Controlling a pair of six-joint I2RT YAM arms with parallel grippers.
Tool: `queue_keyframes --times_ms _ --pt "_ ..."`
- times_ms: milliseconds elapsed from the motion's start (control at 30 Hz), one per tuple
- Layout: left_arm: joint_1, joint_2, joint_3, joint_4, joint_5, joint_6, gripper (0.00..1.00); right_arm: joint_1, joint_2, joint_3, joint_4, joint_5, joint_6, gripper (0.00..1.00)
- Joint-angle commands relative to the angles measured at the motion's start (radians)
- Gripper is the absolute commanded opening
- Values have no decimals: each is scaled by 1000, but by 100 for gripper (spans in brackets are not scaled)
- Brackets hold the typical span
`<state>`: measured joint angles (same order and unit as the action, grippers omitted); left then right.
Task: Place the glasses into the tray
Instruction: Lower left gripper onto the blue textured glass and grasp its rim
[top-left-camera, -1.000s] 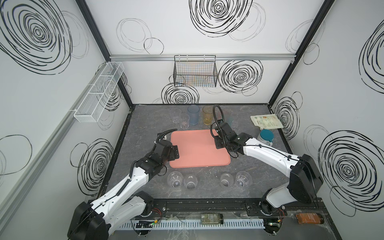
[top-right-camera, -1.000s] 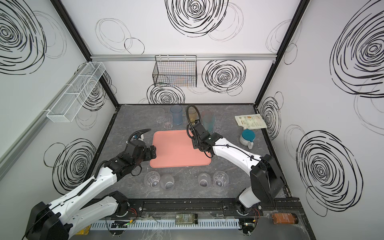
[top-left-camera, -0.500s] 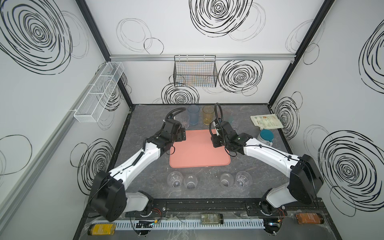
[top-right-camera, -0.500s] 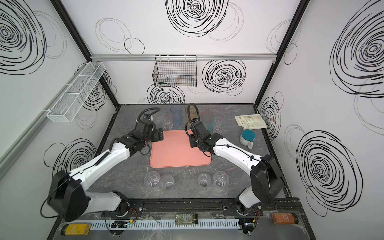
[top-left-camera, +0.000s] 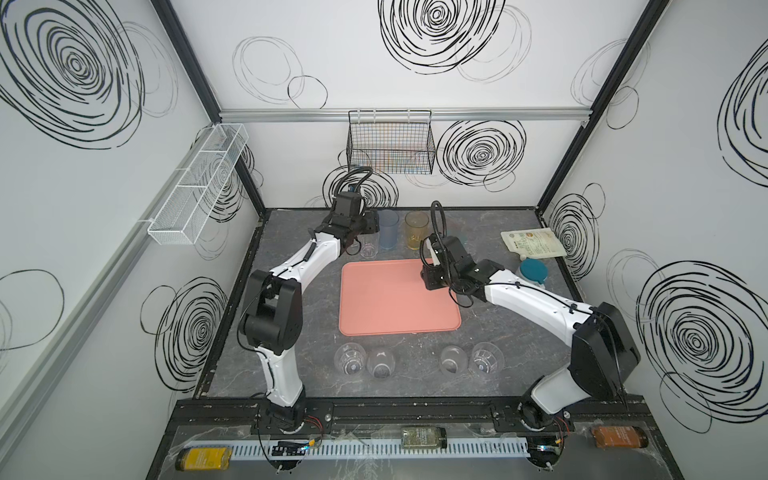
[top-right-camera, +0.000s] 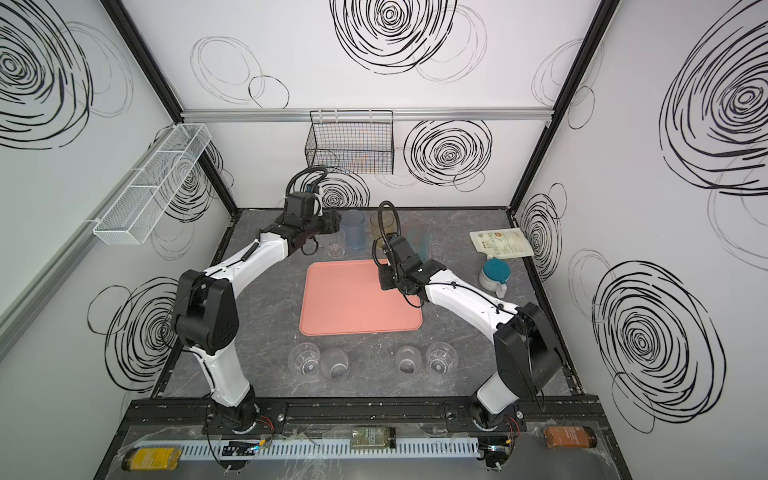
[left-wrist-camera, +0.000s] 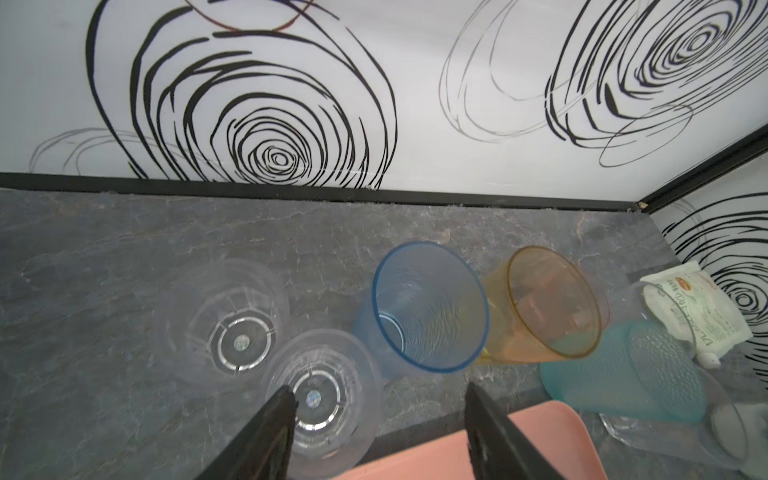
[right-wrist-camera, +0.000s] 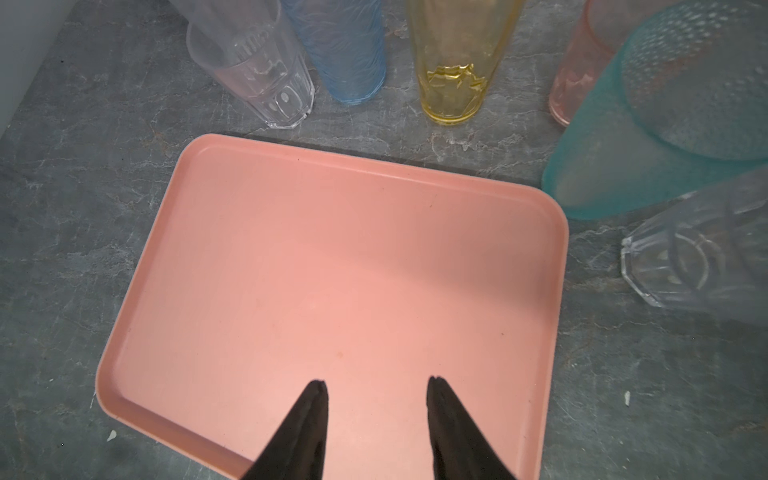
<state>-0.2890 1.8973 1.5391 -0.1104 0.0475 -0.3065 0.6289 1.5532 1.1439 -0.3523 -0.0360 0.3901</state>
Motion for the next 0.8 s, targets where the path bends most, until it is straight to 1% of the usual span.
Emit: queue_keyframes --times_ms 0,133,267,367,467,767 --pt "12 47 66 1 47 27 67 -26 -3 2 13 1 15 42" --pt "18 121 146 -34 20 13 63 -45 29 22 14 -10 30 42" --pt "9 164 179 -24 13 -21 62 -45 69 53 7 -28 40 42" --pt "0 213 244 -59 0 -22 58 -44 90 63 4 -33 41 42" --pt "-9 260 307 -106 -26 -13 55 -43 106 68 -3 -26 38 42" --pt "-46 337 406 -181 -149 45 53 -43 141 66 6 1 26 43"
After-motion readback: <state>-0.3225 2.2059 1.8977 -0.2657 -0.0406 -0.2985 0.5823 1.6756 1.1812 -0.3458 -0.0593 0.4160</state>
